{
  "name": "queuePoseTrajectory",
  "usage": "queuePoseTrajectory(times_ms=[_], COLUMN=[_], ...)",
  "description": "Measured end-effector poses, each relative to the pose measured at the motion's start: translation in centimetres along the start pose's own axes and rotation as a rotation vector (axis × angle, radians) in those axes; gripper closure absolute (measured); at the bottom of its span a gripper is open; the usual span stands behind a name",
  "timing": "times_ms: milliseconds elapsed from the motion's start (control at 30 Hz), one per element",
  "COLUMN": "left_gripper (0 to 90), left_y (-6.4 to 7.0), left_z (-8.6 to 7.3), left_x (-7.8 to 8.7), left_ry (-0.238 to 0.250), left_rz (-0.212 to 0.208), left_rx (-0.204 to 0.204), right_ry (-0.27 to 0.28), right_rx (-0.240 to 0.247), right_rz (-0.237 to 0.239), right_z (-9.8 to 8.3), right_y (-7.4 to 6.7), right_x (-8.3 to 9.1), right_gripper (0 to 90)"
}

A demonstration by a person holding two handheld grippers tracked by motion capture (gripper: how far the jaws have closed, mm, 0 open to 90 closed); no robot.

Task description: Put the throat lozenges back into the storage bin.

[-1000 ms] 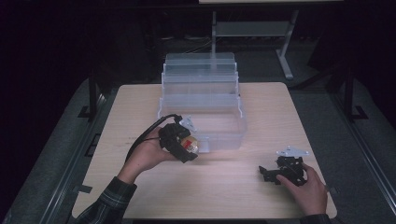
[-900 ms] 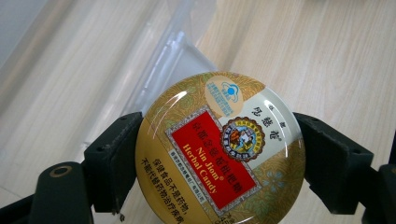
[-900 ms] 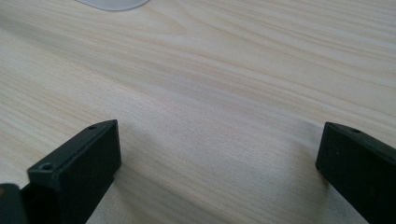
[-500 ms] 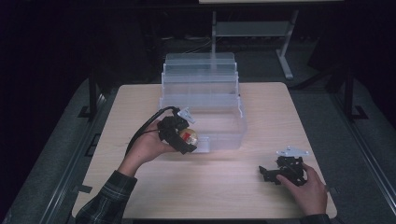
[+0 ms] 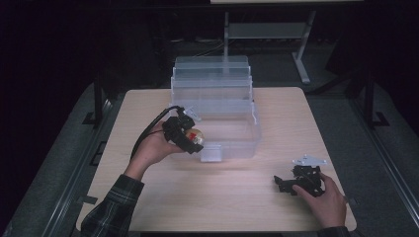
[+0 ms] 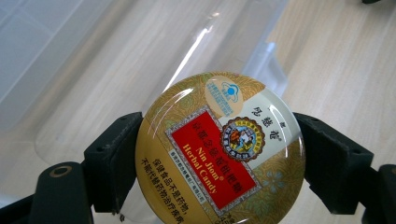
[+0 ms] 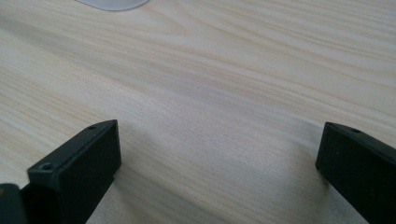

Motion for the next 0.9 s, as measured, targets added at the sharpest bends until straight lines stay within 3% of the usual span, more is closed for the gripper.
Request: queuePoseTrajectory(times_ms=[900], left_gripper=[19.6], left_y=[-4.5], left_z=[-1.2], left_x=[-0.2], left_ry=[-0.025], left_rz=[0.079], left_rx=[0.077], right_ry=[0.000], right_rx=[-0.001], right_rz=[0.000], right_z=[0.0], right_y=[0.0], right_x=[0.0], right_gripper=[0.0])
Point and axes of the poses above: each handheld gripper's, and its own axes: x roughly backward along the jaws, z roughly out of its top, y roughly to its right, the point moved 9 cm from there along -x, roughly forward along the jaws, and after that the axes turned 2 degrees about z, right-handed, at the moved point
